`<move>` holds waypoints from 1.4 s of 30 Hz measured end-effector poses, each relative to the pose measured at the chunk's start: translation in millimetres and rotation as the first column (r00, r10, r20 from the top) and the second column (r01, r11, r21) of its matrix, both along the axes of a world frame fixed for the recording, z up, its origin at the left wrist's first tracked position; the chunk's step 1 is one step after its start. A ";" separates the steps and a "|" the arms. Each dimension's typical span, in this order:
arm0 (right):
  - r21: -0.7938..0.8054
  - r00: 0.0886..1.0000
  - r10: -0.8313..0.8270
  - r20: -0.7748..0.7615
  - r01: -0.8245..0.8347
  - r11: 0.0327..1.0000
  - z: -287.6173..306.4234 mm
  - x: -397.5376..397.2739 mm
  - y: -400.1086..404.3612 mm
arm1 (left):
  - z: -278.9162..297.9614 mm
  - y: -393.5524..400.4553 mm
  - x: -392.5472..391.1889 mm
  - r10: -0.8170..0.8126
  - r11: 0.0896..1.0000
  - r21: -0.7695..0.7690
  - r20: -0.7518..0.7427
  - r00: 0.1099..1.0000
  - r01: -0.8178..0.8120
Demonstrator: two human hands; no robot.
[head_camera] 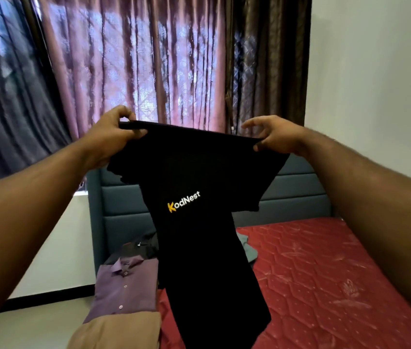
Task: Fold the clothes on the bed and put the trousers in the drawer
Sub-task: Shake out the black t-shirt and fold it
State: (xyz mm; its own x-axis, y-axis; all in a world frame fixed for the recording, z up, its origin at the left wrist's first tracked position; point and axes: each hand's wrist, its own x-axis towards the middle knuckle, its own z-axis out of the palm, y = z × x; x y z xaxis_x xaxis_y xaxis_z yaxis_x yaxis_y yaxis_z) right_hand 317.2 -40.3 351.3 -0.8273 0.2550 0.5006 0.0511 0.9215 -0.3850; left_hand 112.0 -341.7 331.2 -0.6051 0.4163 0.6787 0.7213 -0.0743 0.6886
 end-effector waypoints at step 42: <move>-0.155 0.888 -0.180 -0.424 0.125 0.980 -42.4 -56.3 120.6 | 29.3 128.5 -109.6 0.197 0.979 0.127 -0.390 0.900 -0.159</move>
State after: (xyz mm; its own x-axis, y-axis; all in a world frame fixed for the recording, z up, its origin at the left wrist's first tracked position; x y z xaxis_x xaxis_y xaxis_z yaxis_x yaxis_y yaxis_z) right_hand 260.9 80.3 308.9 -0.4807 0.4416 0.7576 -0.0103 0.8610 -0.5085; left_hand 2.4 -213.2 360.6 -0.3345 0.2530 0.9078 0.9408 0.0335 0.3373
